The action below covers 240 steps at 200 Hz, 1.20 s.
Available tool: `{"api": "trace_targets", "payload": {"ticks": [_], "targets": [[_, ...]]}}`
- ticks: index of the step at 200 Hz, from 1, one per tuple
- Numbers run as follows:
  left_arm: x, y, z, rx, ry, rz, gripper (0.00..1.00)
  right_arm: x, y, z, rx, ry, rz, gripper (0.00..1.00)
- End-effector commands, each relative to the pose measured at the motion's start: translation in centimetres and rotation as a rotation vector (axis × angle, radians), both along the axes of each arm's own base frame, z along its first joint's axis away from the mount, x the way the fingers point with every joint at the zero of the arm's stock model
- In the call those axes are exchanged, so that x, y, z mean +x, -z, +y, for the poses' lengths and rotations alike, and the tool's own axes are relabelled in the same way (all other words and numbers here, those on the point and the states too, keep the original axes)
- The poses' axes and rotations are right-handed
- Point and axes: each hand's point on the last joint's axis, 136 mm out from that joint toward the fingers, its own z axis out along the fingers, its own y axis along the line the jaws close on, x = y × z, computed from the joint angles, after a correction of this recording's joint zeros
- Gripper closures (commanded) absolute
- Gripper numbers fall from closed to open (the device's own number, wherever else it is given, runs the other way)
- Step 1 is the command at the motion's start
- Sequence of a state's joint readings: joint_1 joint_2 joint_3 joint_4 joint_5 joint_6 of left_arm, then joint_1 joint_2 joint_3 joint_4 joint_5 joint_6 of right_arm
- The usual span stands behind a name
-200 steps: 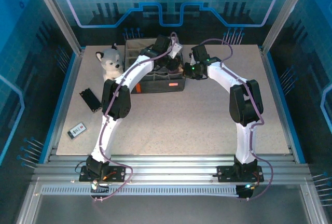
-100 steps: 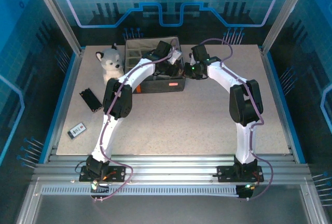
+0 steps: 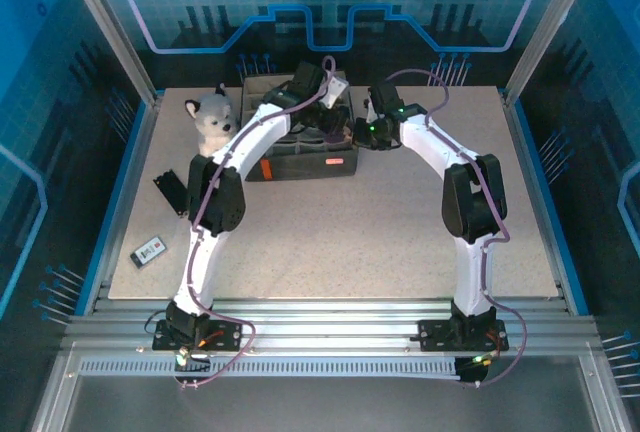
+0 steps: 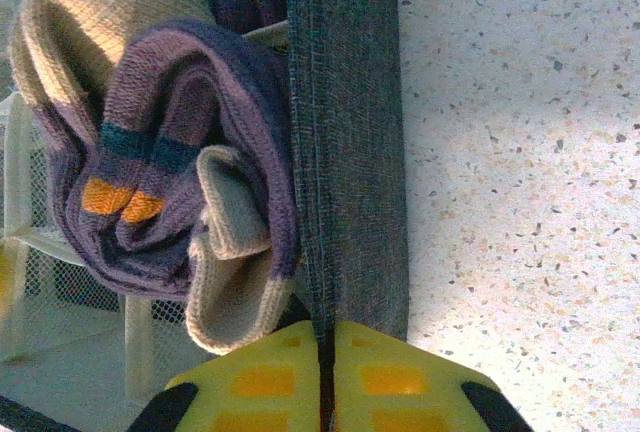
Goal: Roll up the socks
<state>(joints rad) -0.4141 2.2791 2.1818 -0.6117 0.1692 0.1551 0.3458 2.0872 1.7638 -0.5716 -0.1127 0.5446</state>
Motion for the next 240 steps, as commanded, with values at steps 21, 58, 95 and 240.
{"api": "trace_targets", "payload": {"ticks": [21,58,95,240], "targets": [[-0.9,-4.4,1.6,-0.028,-0.039,-0.062,0.66,0.2,-5.2,0.8,0.025,-0.033,-0.095,0.87],[-0.5,-3.6,2.8,-0.019,-0.093,-0.034,0.65,0.2,-5.1,0.8,0.019,-0.039,-0.093,0.84],[0.8,-0.1,3.8,-0.063,-0.169,0.102,0.58,0.1,-3.6,1.2,0.024,-0.043,-0.067,0.84],[1.4,5.9,1.3,-0.055,-0.145,0.184,0.98,0.3,0.1,2.6,0.016,-0.083,-0.004,1.00]]}}
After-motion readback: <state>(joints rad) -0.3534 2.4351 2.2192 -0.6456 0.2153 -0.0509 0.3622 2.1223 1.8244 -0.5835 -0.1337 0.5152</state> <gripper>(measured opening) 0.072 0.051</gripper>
